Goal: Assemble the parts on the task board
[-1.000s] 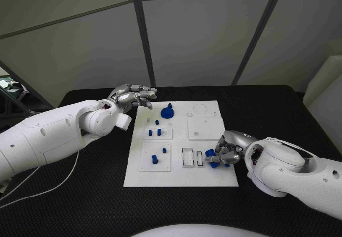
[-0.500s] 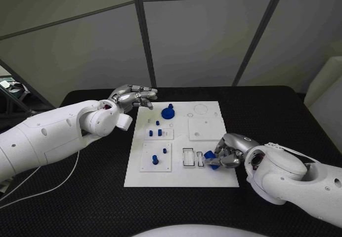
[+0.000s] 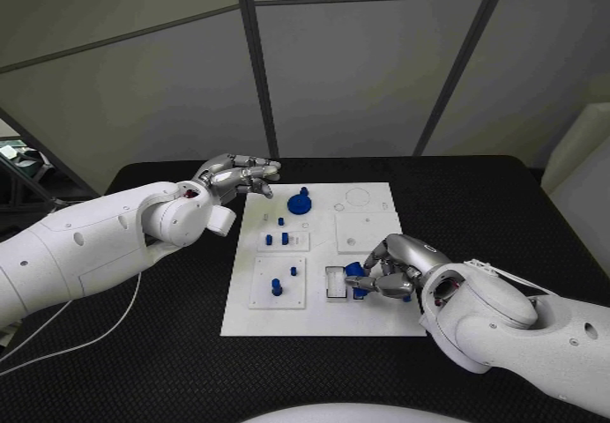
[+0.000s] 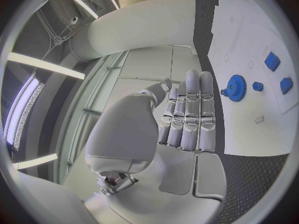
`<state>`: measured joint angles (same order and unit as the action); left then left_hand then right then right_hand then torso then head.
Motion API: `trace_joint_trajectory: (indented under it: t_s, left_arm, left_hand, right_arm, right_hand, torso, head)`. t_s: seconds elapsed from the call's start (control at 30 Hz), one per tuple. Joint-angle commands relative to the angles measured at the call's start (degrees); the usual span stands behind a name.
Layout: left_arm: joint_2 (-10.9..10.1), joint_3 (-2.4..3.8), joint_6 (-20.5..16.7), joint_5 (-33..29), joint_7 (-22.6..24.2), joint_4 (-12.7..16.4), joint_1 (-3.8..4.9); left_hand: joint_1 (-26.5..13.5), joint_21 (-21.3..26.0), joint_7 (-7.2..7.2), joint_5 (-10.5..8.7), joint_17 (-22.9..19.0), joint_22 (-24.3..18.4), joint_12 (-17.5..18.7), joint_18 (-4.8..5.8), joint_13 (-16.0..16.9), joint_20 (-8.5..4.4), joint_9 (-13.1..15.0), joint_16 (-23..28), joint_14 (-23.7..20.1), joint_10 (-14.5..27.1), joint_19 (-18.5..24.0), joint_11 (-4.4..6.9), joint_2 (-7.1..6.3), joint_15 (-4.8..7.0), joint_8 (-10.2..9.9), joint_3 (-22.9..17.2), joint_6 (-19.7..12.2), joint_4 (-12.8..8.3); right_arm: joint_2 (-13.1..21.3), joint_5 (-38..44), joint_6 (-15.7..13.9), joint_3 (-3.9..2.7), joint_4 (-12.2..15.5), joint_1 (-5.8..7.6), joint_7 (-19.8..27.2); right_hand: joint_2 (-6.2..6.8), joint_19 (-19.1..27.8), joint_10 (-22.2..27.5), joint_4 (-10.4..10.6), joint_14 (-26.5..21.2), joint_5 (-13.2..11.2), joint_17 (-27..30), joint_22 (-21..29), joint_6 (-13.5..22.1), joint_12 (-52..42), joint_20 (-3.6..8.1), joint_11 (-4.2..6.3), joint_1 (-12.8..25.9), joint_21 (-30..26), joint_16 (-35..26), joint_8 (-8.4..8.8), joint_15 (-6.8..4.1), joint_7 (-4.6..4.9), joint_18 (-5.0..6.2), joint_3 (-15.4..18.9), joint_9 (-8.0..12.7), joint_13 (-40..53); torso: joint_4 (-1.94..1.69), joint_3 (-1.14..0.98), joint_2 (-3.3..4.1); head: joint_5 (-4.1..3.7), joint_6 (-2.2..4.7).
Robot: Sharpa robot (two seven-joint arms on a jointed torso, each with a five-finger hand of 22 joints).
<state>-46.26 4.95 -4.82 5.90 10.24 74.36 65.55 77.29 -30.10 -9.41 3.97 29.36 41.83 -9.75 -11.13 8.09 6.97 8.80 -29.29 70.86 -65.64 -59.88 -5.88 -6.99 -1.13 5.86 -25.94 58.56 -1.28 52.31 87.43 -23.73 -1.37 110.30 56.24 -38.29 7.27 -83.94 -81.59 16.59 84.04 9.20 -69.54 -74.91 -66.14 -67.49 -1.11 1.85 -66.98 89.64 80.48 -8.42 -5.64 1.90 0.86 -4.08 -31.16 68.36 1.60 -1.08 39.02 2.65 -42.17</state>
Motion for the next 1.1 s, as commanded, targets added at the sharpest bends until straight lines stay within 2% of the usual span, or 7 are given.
trace_joint_trajectory:
  t_s: [0.03,0.37,0.5,0.67,0.73,0.83,1.1]
  left_arm:
    - [0.1,0.04,0.4,0.1,0.4,0.2,0.07]
    - [0.0,0.04,0.3,0.1,0.3,0.4,0.07]
    - [0.0,0.05,0.3,0.1,0.3,0.4,0.07]
    - [0.0,0.05,0.3,0.1,0.3,0.4,0.08]
    - [0.0,0.05,0.3,0.1,0.3,0.4,0.08]
    - [0.0,0.05,0.3,0.1,0.3,0.4,0.08]
    - [0.0,0.05,0.3,0.1,0.3,0.3,0.08]
  left_hand:
    - [-0.2,0.3,-0.28,-0.27,-0.1,-0.1,-0.3,0.73,0.1,0.31,0.1,0.2,0.2,0.5,-0.1,0.06,0.61,-0.25,-0.3,-0.1,0.2,-0.3]
    - [-0.2,0.3,-0.28,-0.27,-0.1,-0.1,-0.3,0.73,0.1,0.31,0.1,0.2,0.2,0.5,-0.1,0.06,0.61,-0.25,-0.3,-0.1,0.2,-0.3]
    - [-0.2,0.3,-0.28,-0.27,-0.1,-0.1,-0.3,0.73,0.1,0.31,0.1,0.2,0.2,0.5,-0.1,0.06,0.61,-0.25,-0.3,-0.1,0.2,-0.3]
    - [-0.2,0.3,-0.28,-0.27,-0.1,-0.1,-0.3,0.73,0.1,0.31,0.1,0.2,0.2,0.5,-0.1,0.06,0.61,-0.25,-0.3,-0.1,0.2,-0.3]
    - [-0.2,0.3,-0.28,-0.27,-0.1,-0.1,-0.3,0.73,0.1,0.31,0.1,0.2,0.2,0.5,-0.1,0.06,0.61,-0.25,-0.3,-0.1,0.2,-0.3]
    - [-0.2,0.3,-0.28,-0.27,-0.1,-0.1,-0.3,0.73,0.1,0.31,0.1,0.2,0.2,0.5,-0.1,0.06,0.61,-0.25,-0.3,-0.1,0.2,-0.3]
    - [-0.2,0.3,-0.28,-0.27,-0.1,-0.1,-0.3,0.73,0.1,0.31,0.1,0.2,0.2,0.5,-0.1,0.06,0.61,-0.25,-0.3,-0.1,0.2,-0.3]
  right_arm:
    - [-0.7,-1.4,-1.7,-0.04,-0.5,0.08,1.2]
    - [-4.1,-1.6,2.2,-0.08,-3.2,0.09,0.0]
    - [-5.0,-1.4,3.3,-0.09,-4.3,0.10,-1.0]
    - [-5.8,-1.3,3.5,-0.10,-4.9,0.10,-1.5]
    - [-6.0,-1.2,3.3,-0.10,-5.0,0.10,-1.6]
    - [-6.3,-0.9,2.8,-0.10,-5.3,0.10,-1.9]
    - [-6.3,0.1,1.1,-0.10,-5.6,0.10,-2.6]
  right_hand:
    - [0.20,-6.1,-0.1,0.3,2.3,0.3,-0.1,-15.1,-0.5,-0.2,0.51,0.47,0.8,0.4,0.2,-0.18,-0.29,-0.11,-0.86,0.0,-0.2,0.1]
    - [0.39,-6.1,-0.2,0.3,2.3,0.2,-0.1,-15.1,-0.8,-0.1,0.63,0.61,3.5,0.4,0.2,-0.05,-0.41,-0.29,-0.86,0.3,-1.5,0.3]
    - [1.12,-6.1,-0.1,0.3,2.3,-0.6,0.0,-15.1,-0.9,0.1,0.68,0.65,5.1,0.4,0.2,0.05,-0.45,-0.35,-0.86,0.7,-2.2,0.2]
    - [2.70,-6.1,0.0,0.4,2.2,-5.6,0.2,-15.1,-1.1,0.6,0.75,0.69,8.7,0.4,0.0,0.25,-0.51,-0.40,-0.86,2.2,-3.3,0.1]
    - [3.45,-6.0,0.0,0.4,2.2,-6.3,0.3,-15.1,-1.0,0.6,0.79,0.72,10.4,0.4,0.0,0.37,-0.53,-0.41,-0.85,3.8,-3.8,0.2]
    - [2.50,-6.0,0.1,0.4,2.1,-6.4,0.5,-14.9,-0.9,1.0,0.86,0.72,12.2,0.2,-0.2,0.64,-0.55,-0.43,-0.80,9.9,-4.7,0.1]
    - [1.63,-5.7,0.4,0.5,2.0,-6.3,1.1,-14.6,-0.9,1.8,0.85,0.71,13.9,-0.2,-0.5,0.87,-0.55,-0.41,-0.69,12.0,-5.4,-0.4]
  torso:
    - [-0.08,0.06,0.06]
    - [0.01,0.01,0.06]
    - [0.05,0.04,0.00]
    - [0.13,-0.02,0.04]
    - [0.13,-0.02,0.04]
    - [0.14,0.01,0.01]
    - [0.12,-0.03,-0.01]
  head:
    - [0.07,-0.02]
    - [0.39,-0.12]
    - [0.49,-0.15]
    - [0.67,-0.24]
    - [0.67,-0.24]
    - [0.63,-0.23]
    - [0.62,-0.22]
